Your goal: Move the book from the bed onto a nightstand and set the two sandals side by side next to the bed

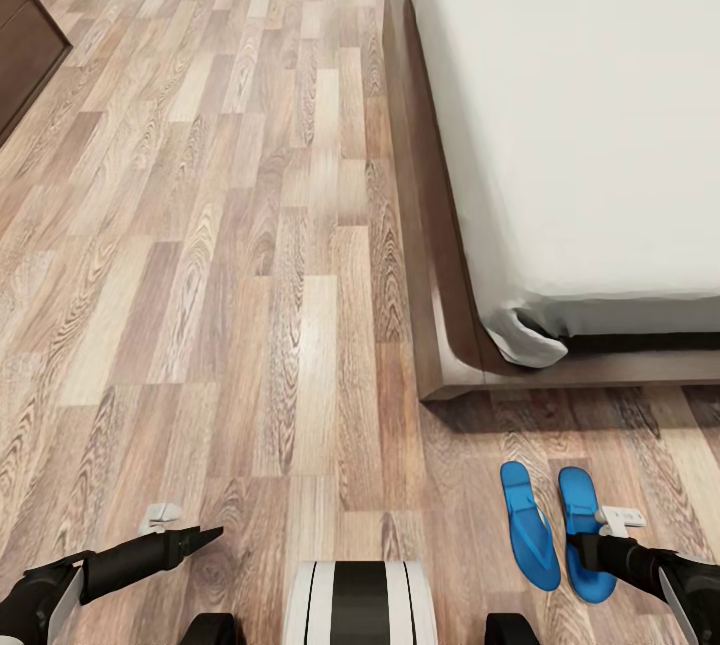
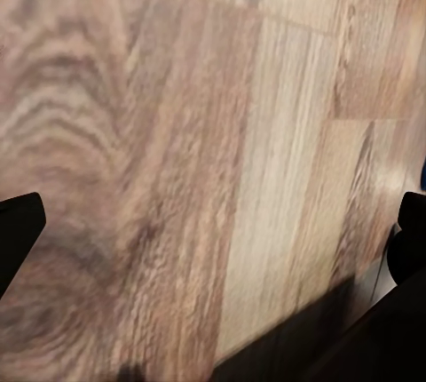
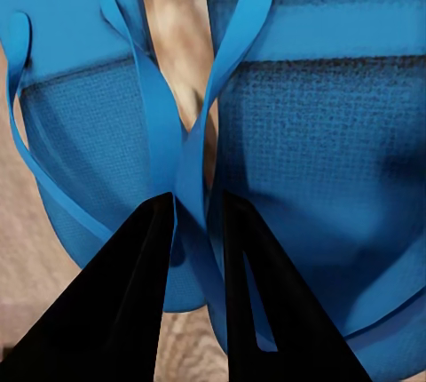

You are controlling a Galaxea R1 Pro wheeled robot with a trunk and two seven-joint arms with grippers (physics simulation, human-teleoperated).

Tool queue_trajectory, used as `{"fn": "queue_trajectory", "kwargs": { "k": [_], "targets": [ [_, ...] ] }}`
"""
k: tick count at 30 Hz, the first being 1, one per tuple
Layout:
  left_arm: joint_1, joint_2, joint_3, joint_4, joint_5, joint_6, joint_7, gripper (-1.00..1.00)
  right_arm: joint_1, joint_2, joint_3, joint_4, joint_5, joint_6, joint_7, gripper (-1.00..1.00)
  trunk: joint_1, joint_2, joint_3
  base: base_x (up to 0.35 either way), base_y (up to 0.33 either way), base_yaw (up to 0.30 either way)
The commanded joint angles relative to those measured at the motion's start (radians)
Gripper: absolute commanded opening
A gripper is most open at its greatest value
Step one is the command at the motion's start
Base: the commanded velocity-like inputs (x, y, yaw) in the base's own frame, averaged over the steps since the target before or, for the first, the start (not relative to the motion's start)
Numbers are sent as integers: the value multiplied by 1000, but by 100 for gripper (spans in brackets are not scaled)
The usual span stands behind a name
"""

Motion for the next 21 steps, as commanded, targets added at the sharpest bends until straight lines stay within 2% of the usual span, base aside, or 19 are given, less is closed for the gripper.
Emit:
{"fn": "queue_trajectory", "kwargs": {
  "k": [1,15,17,21],
  "targets": [
    [-1,-1,8,-1,-9,10,-7,100,-1,1,-5,-1,9,4,11,-100,0,0,-1,0,0,0],
    [-1,-1,8,-1,-9,11,-7,100,-1,1,-5,-1,9,4,11,-100,0,0,-1,0,0,0],
    [-1,-1,8,-1,-9,11,-8,100,-1,1,-5,-1,8,4,11,-100,1,-1,-8,0,0,0],
    [-1,-1,9,-1,-9,11,-8,100,-1,1,-5,-1,9,4,11,-100,1,-1,-8,0,0,0]
  ]
}}
